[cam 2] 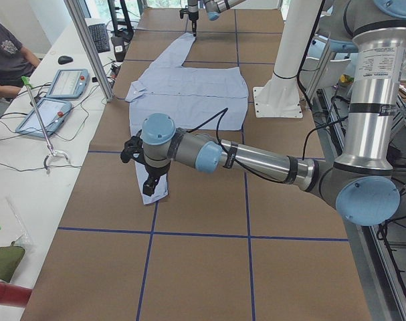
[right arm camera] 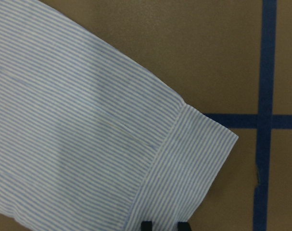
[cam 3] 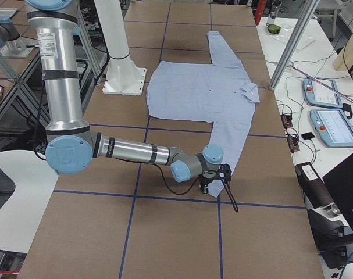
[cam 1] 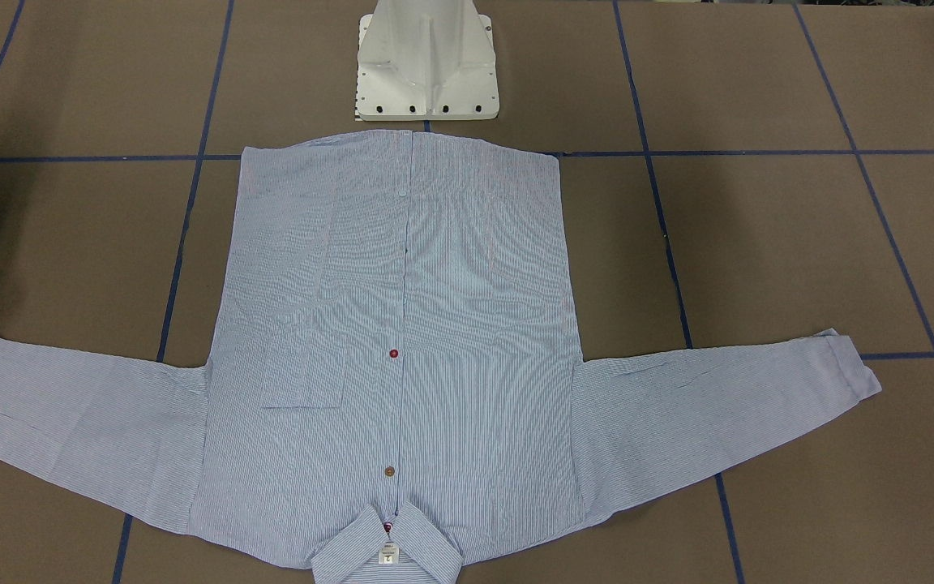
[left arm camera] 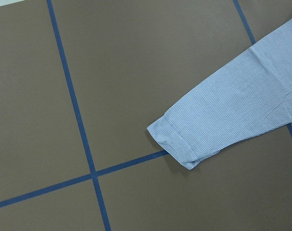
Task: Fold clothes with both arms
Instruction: 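Lower the right gripper onto the nearby sleeve cuff and grasp it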
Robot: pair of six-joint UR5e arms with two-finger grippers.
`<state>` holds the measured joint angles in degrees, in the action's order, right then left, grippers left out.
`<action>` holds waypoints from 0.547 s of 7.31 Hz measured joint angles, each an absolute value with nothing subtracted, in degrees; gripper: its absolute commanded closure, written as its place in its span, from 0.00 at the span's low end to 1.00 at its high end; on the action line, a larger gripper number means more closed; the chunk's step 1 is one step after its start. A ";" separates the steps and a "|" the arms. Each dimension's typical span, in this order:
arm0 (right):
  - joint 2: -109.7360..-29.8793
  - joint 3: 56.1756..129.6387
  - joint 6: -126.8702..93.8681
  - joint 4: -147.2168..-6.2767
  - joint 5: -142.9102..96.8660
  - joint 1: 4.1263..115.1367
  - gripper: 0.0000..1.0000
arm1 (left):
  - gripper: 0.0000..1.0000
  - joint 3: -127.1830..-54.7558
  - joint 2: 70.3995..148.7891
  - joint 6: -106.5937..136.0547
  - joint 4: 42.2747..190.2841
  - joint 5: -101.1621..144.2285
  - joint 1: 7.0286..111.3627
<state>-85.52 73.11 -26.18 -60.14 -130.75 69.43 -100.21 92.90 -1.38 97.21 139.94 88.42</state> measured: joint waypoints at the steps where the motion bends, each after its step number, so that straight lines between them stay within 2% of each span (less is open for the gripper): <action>1: -85.52 73.21 -26.19 -60.10 -130.81 69.44 1.00 | 0.00 -100.23 92.90 -1.35 97.21 139.96 88.42; 4: -85.64 74.15 -26.19 -59.58 -131.13 69.70 1.00 | 0.00 -100.56 92.90 -0.57 97.24 139.96 88.42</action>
